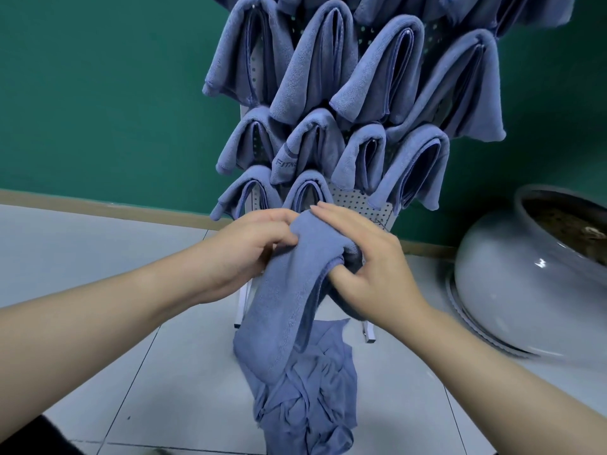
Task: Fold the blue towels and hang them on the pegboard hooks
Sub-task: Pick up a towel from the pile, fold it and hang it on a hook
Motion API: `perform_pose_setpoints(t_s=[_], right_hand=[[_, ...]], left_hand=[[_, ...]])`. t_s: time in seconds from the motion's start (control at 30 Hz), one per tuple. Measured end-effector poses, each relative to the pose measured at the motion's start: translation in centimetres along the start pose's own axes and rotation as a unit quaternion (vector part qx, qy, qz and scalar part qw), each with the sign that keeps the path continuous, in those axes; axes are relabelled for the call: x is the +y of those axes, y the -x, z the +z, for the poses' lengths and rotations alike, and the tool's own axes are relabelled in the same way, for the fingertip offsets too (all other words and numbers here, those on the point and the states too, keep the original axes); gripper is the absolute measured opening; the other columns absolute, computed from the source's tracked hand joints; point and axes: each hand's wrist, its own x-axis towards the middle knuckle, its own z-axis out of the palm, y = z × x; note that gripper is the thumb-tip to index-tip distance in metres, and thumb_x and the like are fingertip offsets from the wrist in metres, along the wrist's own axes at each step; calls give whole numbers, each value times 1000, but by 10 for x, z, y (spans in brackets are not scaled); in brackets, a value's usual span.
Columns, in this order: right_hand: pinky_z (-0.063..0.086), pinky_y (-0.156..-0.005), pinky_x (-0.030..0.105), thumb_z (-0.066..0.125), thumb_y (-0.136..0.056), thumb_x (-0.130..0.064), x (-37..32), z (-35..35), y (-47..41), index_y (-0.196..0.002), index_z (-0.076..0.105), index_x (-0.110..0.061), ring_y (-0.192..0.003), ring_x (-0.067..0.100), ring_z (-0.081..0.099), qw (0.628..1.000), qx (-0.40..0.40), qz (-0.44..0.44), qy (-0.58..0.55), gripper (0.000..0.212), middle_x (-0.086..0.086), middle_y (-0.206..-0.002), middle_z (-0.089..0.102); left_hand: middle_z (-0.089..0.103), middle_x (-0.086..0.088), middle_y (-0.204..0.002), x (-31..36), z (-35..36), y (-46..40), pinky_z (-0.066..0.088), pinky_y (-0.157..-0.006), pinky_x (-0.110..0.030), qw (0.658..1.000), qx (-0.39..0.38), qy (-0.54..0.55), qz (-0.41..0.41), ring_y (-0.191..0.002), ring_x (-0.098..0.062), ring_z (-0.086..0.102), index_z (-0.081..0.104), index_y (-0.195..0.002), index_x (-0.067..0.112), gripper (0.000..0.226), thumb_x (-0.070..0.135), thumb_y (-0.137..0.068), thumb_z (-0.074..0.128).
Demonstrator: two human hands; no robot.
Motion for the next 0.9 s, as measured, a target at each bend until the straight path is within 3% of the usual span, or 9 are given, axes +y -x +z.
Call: perform_pose_setpoints(t_s=[0.1, 0.2, 0.3, 0.4, 0.47, 0.53, 0.6, 0.77, 0.9], right_hand=[[46, -97, 13, 50, -79, -33, -1, -2, -1, -129, 71, -18, -115, -2, 61, 996, 44, 83, -7, 56, -13, -123, 69], [48, -82, 21, 56, -82, -26, 0, -9, -7, -116, 76, -29, -88, -2, 63, 989, 49, 142, -2, 39, -22, -95, 72], [49, -73, 29, 59, -81, -20, 0, -17, -11, -106, 78, -36, -71, 3, 56, 988, 46, 149, 24, 36, -20, -75, 66], [45, -60, 31, 59, -78, -19, -1, -23, -11, -87, 74, -38, -59, 10, 45, 986, 30, 158, 54, 26, -15, -60, 57], [42, -57, 29, 61, -80, -17, -1, -24, -11, -75, 69, -43, -59, 9, 46, 983, 17, 174, 63, 28, -17, -58, 57], [40, -55, 30, 62, -80, -17, 0, -26, -10, -65, 65, -47, -58, 10, 46, 982, 10, 177, 71, 33, -15, -57, 56], [41, -55, 33, 62, -78, -17, 1, -31, -10, -61, 62, -47, -58, 12, 44, 981, 15, 180, 74, 34, -12, -57, 56], [49, -60, 35, 58, -79, -21, 16, -45, -6, -84, 75, -32, -67, 18, 54, 975, 25, 204, 79, 21, -3, -66, 64], [45, -57, 32, 57, -81, -17, 39, -49, -6, -83, 72, -31, -65, 14, 53, 972, 27, 216, 91, 21, -6, -66, 62]], left_hand=[[68, 0, -95, -3, 1, -2, 49, -78, -22, 989, 84, -110, 53, -86, -13, 60, 69, -110, 17, 22, 26, -91, 75], [68, 8, -109, -7, 7, 1, 50, -86, -18, 945, 143, -239, 174, -95, -6, 64, 67, -116, 26, 34, 47, -89, 71], [64, 19, -122, -12, 22, 12, 46, -97, -21, 910, 96, -345, 207, -112, 0, 59, 61, -134, 33, 58, 59, -82, 60], [62, 30, -123, -17, 43, 18, 42, -95, -14, 907, 65, -369, 191, -117, 6, 55, 52, -142, 43, 58, 43, -87, 71], [64, 30, -116, -22, 56, 14, 46, -90, -15, 910, 97, -358, 187, -110, 7, 58, 56, -132, 47, 50, 32, -87, 71], [68, 22, -109, -23, 68, 6, 54, -87, -29, 899, 141, -377, 172, -103, 0, 62, 58, -121, 46, 39, 32, -84, 63], [67, 19, -103, -21, 80, -3, 55, -79, -33, 892, 168, -389, 159, -96, -5, 62, 59, -114, 44, 32, 33, -84, 56], [63, 11, -83, -19, 100, -28, 45, -66, -35, 898, 217, -352, 149, -79, -17, 58, 60, -90, 30, 15, 17, -92, 52], [55, 10, -68, -28, 97, -48, 33, -53, -23, 897, 223, -349, 155, -62, -5, 51, 52, -74, 31, 27, 23, -99, 56]])
